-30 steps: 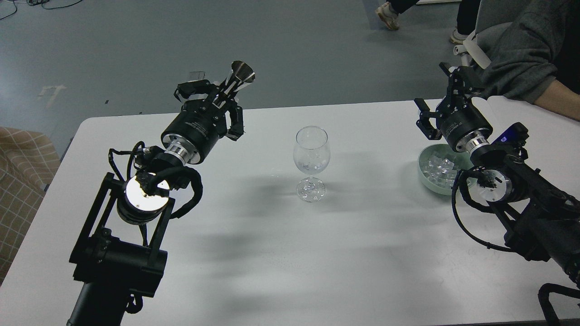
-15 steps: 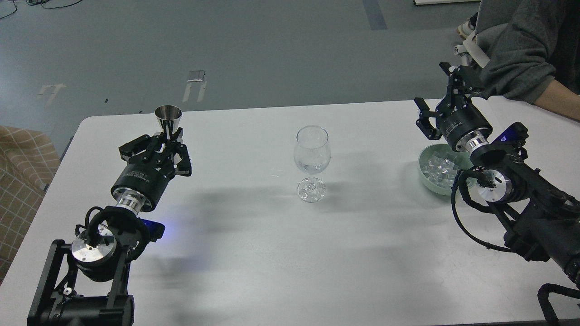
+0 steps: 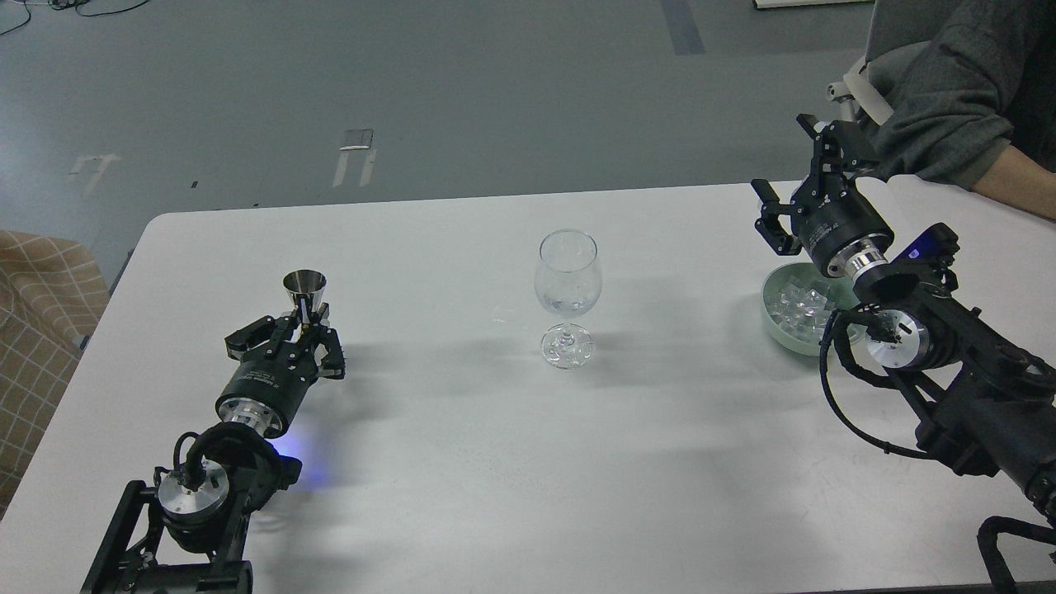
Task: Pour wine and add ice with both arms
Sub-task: 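Set the jigger on the table, open and withdraw the left gripper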
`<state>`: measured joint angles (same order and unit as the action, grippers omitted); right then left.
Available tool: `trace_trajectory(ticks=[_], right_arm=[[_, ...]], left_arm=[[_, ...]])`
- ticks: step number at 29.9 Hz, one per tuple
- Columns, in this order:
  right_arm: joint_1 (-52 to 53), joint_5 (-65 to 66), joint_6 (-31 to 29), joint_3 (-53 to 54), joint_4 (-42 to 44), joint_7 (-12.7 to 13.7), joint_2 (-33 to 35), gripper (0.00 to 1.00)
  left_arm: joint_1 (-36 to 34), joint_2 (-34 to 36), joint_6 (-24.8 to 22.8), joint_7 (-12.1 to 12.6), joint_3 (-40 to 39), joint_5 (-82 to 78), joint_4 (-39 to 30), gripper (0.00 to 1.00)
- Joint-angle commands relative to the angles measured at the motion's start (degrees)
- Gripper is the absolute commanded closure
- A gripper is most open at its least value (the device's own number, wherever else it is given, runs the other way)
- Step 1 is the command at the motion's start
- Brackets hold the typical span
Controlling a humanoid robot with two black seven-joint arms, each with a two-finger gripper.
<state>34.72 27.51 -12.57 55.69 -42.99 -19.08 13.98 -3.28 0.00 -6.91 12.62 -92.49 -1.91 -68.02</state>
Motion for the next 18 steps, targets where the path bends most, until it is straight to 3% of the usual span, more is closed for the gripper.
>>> trace_trajectory(ticks=[1, 6, 15, 18], right_arm=[[0.00, 0.00, 0.00, -0.06, 0.01, 0.00, 0.00, 0.00], [0.00, 0.00, 0.09, -0.06, 0.01, 0.00, -0.35, 0.00], [0.00, 0.00, 0.09, 0.03, 0.01, 0.00, -0.18, 0.00], [0.00, 0.08, 0.09, 0.03, 0.01, 0.00, -0.26, 0.00]], left_arm=[[-0.32, 0.00, -0.04, -0.05, 0.03, 0.15, 0.17, 0.59], [-0.76, 0.00, 0.31, -0.05, 0.12, 0.06, 0.61, 0.46], [-0.76, 0.00, 0.40, -0.05, 0.21, -0.11, 0.78, 0.43], [-1.02, 0.00, 0.40, 0.21, 0.38, -0.11, 0.78, 0.38]])
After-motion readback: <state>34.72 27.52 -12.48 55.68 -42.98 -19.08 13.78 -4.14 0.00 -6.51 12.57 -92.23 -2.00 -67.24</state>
